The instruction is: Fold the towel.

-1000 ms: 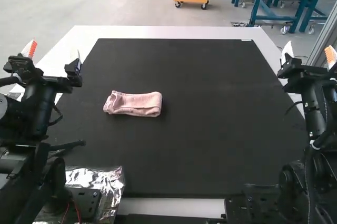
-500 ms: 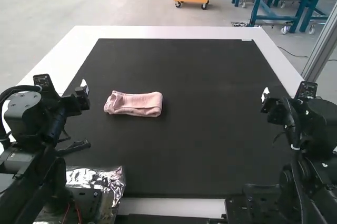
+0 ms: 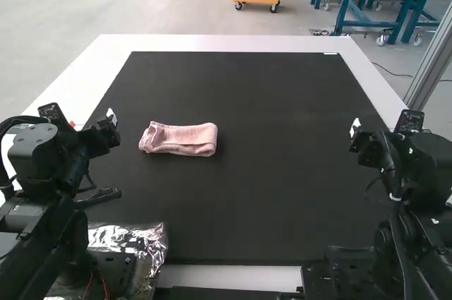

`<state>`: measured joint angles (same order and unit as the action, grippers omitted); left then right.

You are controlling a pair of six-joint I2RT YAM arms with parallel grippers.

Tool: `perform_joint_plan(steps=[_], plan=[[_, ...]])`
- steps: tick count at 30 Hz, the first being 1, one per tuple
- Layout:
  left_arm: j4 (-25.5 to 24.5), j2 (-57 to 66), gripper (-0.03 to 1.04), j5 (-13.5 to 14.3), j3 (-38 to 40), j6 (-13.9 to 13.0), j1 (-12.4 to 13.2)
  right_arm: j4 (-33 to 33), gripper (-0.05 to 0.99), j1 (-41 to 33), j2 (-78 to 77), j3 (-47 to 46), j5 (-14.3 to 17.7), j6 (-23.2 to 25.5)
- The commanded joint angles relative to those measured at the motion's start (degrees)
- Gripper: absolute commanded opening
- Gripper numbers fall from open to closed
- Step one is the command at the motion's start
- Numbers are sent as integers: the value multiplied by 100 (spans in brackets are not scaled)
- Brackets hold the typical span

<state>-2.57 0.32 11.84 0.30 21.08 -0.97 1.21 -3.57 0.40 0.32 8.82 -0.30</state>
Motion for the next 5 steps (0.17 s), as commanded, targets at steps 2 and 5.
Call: perform_joint_plan(steps=[2,5], plan=[[28,-32,96,47,-30,98,53,37,91,32,-40,-40,32,-50],[28,-32,96,47,-30,98,53,37,91,32,-40,-40,32,-50]])
